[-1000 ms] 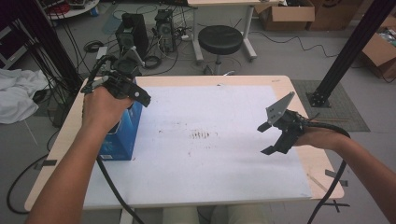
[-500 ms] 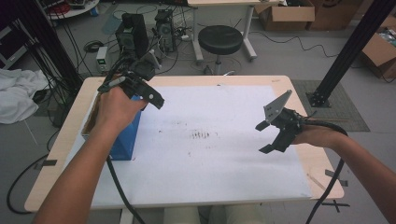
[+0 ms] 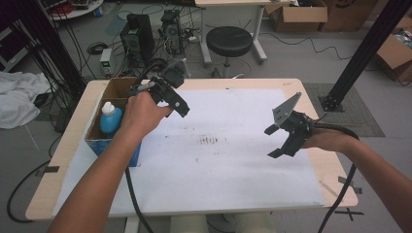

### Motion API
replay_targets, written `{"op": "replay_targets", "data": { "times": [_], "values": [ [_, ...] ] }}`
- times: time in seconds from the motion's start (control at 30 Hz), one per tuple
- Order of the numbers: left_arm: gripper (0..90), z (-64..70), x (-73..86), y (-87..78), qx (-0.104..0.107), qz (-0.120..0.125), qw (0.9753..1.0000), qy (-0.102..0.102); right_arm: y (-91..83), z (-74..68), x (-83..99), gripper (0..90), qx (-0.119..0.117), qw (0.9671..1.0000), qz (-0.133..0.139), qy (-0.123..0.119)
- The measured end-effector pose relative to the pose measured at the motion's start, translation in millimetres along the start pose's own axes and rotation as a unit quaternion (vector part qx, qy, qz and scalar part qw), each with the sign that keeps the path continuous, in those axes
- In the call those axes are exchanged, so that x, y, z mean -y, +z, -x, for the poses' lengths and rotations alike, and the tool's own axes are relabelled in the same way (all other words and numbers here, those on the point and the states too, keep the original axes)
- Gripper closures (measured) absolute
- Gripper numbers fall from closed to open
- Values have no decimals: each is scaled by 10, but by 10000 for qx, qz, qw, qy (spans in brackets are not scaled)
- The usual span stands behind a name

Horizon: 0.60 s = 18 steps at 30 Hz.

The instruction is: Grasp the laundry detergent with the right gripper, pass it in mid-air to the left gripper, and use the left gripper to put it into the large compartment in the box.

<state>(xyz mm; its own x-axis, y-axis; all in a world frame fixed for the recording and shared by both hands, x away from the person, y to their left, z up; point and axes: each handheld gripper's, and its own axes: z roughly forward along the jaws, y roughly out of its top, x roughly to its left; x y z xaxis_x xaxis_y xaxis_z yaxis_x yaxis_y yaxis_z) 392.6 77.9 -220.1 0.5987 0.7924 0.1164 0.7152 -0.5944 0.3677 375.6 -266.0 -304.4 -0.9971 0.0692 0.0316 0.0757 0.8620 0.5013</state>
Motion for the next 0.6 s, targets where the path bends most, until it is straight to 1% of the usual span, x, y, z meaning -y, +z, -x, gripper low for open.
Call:
{"op": "replay_targets", "data": {
  "times": [0.1,0.2,0.33,0.47,0.6],
  "values": [
    [189,53,-28,35,16,-20,10000,74,10,5,-6,173,-12,10000,2,-12],
    [188,104,-59,74,76,-43,9998,166,14,19,-9,173,-16,10000,25,-13],
    [188,145,-102,135,135,-91,9995,281,19,41,-9,173,-20,10000,23,-4],
    [190,178,-130,187,172,-129,9992,325,22,42,-8,173,-24,10000,23,-4],
    [191,200,-140,202,180,-129,9991,359,14,33,-2,173,-28,10000,13,14]
  ]
}}
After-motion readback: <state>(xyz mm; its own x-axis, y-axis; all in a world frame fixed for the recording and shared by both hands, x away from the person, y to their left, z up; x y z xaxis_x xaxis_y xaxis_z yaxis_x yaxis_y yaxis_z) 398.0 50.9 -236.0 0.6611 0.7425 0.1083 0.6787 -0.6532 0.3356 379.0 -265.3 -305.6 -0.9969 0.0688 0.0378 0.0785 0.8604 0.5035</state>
